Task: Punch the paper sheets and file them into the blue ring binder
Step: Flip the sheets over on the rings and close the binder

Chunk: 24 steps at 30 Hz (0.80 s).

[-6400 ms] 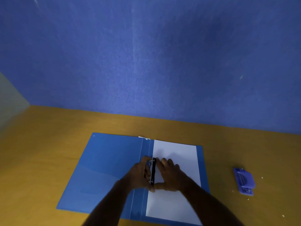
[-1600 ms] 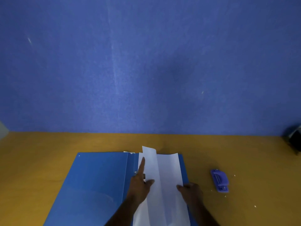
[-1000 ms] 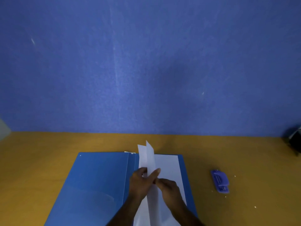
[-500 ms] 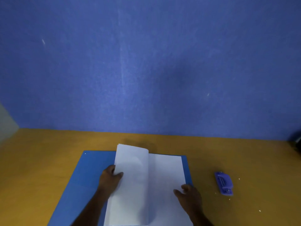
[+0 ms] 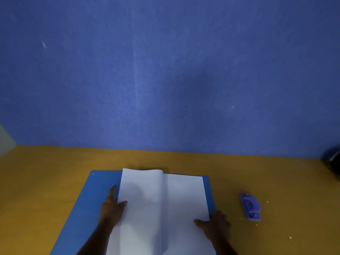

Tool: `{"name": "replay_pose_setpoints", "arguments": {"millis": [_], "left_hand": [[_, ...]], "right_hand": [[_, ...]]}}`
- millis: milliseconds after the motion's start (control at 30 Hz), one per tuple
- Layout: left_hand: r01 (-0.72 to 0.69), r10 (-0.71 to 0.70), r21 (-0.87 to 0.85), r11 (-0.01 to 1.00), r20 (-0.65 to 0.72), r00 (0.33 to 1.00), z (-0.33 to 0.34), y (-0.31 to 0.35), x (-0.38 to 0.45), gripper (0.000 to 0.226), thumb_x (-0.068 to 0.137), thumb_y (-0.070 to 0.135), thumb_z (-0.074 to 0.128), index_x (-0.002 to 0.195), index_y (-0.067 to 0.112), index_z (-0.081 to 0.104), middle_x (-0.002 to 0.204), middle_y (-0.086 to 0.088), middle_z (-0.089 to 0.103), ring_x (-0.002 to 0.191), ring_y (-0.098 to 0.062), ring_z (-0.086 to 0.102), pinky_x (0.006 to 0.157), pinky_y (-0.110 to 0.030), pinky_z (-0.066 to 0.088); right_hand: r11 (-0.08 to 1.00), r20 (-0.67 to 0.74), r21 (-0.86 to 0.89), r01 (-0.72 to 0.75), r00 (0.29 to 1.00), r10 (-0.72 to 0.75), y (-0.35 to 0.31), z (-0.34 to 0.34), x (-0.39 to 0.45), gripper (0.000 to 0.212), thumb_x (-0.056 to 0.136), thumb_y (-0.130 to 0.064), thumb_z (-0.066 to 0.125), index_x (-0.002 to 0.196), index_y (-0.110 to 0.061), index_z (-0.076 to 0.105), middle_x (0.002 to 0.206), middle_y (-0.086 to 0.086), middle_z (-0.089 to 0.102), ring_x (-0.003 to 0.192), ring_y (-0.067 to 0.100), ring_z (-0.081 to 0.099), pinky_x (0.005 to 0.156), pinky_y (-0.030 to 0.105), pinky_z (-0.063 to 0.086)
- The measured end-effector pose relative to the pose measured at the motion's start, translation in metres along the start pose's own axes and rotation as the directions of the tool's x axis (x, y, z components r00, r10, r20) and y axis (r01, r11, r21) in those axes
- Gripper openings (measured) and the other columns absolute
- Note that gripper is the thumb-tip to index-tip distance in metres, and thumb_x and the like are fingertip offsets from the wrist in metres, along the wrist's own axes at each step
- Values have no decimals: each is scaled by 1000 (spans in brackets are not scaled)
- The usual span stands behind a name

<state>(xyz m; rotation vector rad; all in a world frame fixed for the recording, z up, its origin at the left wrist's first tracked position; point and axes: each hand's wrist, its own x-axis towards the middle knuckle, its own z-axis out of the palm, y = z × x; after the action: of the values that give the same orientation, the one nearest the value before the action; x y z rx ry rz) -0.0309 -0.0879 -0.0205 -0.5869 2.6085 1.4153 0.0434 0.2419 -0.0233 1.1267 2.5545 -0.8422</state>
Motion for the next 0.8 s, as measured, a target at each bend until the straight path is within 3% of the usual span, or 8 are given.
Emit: {"name": "replay_pose_setpoints", "arguments": {"millis": [167, 300, 400, 500, 633, 700, 800], "left_hand": [[-31, 31, -11, 999, -11, 999, 4, 1, -2, 79, 85, 12, 71, 151, 21, 29, 135, -22, 55, 118, -43, 55, 101, -47, 43], [-38, 37, -63, 997, -13, 999, 7, 6, -3, 79, 84, 14, 72, 150, 24, 30, 116, -24, 64, 109, -41, 59, 95, -45, 47], [-56, 54, -93, 994, -20, 998, 9, 10, -5, 79, 84, 15, 73, 150, 25, 31, 108, -21, 67, 103, -39, 62, 91, -42, 47], [-85, 81, -139, 987, -31, 996, 12, 18, -11, 79, 83, 11, 73, 150, 23, 31, 91, -16, 67, 85, -31, 62, 81, -37, 47], [-170, 170, -170, 971, -13, 985, 19, 31, -22, 81, 86, 9, 70, 151, 28, 25, 60, -5, 61, 58, -20, 60, 56, -27, 46], [-202, 207, -187, 961, 8, 978, 24, 38, -25, 75, 87, 9, 69, 145, 36, 30, 69, -5, 68, 62, -15, 65, 51, -19, 46], [-256, 267, -196, 947, 33, 963, 33, 49, -29, 48, 87, 7, 68, 113, 43, 52, 90, -1, 72, 77, -15, 69, 54, -13, 49]], "right_hand": [[996, -6, 89, 12, 1000, -12, 1, 4, 5, 85, 49, -56, 85, 116, -10, 60, 118, 9, 65, 103, 24, 62, 94, 37, 49], [977, -67, 208, 37, 997, -23, -1, -3, -2, 51, 57, -27, 91, 95, -6, 63, 101, 16, 69, 80, 21, 54, 74, 30, 42], [966, -122, 257, 40, 992, -8, 0, -7, -5, 38, 61, -20, 89, 82, -12, 59, 92, 13, 71, 75, 21, 54, 73, 30, 46], [952, -144, 303, 35, 989, 9, -3, -14, -7, 33, 65, -19, 87, 87, -13, 63, 97, 13, 71, 79, 21, 55, 73, 27, 40], [947, -104, 318, 33, 995, 0, -6, -19, -8, 34, 68, -21, 86, 96, -5, 73, 99, 14, 74, 79, 21, 57, 74, 25, 40], [940, -94, 335, 56, 995, -25, -8, -21, -9, 31, 68, -22, 86, 93, -6, 75, 99, 12, 75, 82, 23, 61, 77, 26, 44], [936, -98, 322, 142, 988, -117, -16, -25, -13, 26, 74, -20, 82, 93, -4, 76, 92, 9, 74, 80, 20, 63, 78, 24, 43]]}}
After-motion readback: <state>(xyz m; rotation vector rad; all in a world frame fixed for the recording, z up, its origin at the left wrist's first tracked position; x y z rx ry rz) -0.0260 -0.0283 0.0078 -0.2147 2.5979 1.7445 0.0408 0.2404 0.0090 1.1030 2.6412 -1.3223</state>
